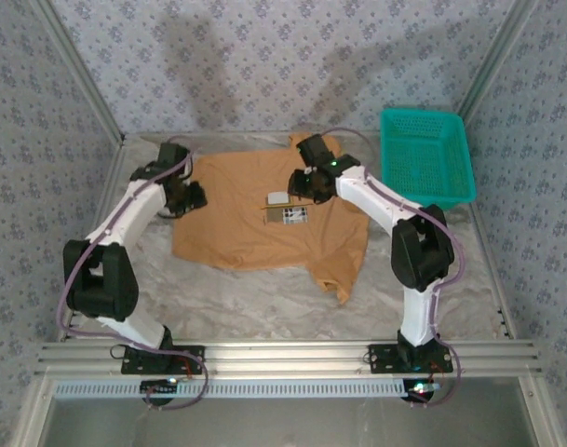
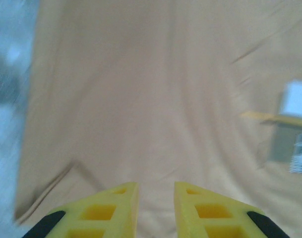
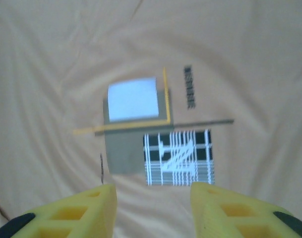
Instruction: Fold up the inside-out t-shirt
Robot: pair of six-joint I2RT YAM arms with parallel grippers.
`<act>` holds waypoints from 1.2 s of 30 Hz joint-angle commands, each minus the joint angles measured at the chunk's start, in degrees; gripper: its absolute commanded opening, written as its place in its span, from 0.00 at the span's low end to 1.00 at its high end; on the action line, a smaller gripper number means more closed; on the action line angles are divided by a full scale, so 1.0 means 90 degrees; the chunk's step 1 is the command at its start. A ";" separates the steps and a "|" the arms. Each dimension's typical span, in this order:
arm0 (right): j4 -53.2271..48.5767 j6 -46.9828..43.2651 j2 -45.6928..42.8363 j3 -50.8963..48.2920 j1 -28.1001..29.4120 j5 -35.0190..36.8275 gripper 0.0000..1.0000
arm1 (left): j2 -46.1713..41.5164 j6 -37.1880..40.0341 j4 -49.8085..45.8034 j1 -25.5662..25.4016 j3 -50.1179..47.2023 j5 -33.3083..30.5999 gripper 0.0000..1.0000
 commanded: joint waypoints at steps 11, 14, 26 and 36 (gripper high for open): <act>-0.0383 -0.0376 0.0403 -0.0176 0.0454 0.0276 0.45 | 0.0553 0.0041 0.0128 0.0054 -0.0941 -0.1064 0.29; -0.0485 -0.0425 0.0445 -0.0111 0.0457 0.0205 0.45 | 0.0781 0.0058 0.0152 0.0041 -0.0762 -0.1064 0.30; -0.0592 -0.0490 0.0630 0.0053 0.0372 0.0127 0.45 | 0.1322 0.0041 0.0216 -0.0029 -0.0567 -0.1159 0.10; -0.0491 -0.0214 0.1499 0.0088 -0.0058 0.0097 0.42 | 0.0270 -0.0021 -0.0345 -0.0162 -0.0661 -0.1581 0.00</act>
